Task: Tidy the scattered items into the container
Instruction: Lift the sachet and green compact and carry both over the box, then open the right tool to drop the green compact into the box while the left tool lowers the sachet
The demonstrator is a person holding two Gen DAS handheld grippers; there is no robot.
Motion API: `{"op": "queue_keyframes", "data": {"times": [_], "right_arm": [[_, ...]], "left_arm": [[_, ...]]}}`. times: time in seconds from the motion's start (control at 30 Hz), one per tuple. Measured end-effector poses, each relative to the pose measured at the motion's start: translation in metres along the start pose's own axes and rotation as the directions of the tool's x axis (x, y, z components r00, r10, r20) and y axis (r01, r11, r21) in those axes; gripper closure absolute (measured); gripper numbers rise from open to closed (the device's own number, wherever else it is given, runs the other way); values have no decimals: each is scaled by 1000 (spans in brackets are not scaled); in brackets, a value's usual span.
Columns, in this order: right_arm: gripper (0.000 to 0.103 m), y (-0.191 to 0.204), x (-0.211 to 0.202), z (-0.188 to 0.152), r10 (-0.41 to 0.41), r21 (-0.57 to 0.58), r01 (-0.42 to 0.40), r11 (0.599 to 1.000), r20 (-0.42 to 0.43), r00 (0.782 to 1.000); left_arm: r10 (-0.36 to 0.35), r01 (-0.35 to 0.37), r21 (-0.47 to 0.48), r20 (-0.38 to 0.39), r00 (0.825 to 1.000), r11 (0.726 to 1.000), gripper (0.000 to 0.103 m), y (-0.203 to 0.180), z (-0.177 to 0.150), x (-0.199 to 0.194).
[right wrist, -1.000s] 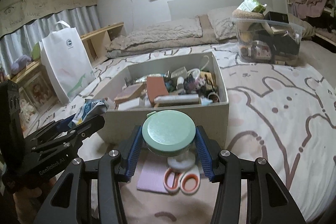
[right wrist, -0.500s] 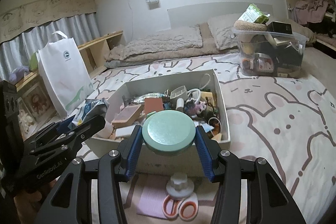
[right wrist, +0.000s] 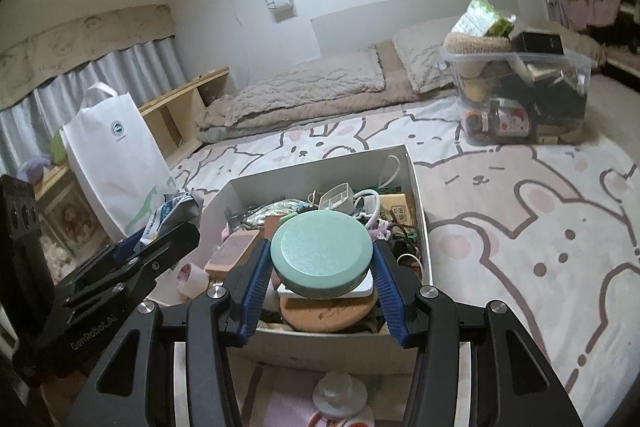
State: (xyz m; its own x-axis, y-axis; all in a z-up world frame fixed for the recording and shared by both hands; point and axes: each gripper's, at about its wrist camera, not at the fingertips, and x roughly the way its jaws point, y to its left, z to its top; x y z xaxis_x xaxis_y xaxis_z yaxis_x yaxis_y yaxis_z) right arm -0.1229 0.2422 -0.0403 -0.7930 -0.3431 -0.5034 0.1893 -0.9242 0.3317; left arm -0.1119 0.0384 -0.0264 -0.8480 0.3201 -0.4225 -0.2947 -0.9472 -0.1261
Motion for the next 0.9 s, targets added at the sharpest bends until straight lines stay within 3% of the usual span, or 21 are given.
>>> {"op": "queue_keyframes", "data": {"times": [0.4, 0.73, 0.77, 0.8, 0.9], "right_arm": [[52, -25, 30, 6, 26, 95, -18, 995, -80, 996], [51, -25, 41, 5, -67, 60, 74, 995, -113, 991], [46, -25, 40, 5, -71, 54, 78, 995, -109, 992], [33, -24, 38, 5, -72, 50, 78, 996, -104, 992], [27, -21, 33, 7, -70, 32, 73, 997, -77, 995]], "left_arm": [[1, -2, -32, -36, 999, 999, 47, 9, -5, 27], [3, -6, -39, -68, 998, 999, 47, 15, -14, 40], [3, -6, -40, -71, 997, 999, 47, 16, -15, 41], [2, -5, -41, -74, 997, 999, 47, 17, -15, 42], [-9, 5, -47, -85, 996, 999, 47, 20, -17, 44]]}}
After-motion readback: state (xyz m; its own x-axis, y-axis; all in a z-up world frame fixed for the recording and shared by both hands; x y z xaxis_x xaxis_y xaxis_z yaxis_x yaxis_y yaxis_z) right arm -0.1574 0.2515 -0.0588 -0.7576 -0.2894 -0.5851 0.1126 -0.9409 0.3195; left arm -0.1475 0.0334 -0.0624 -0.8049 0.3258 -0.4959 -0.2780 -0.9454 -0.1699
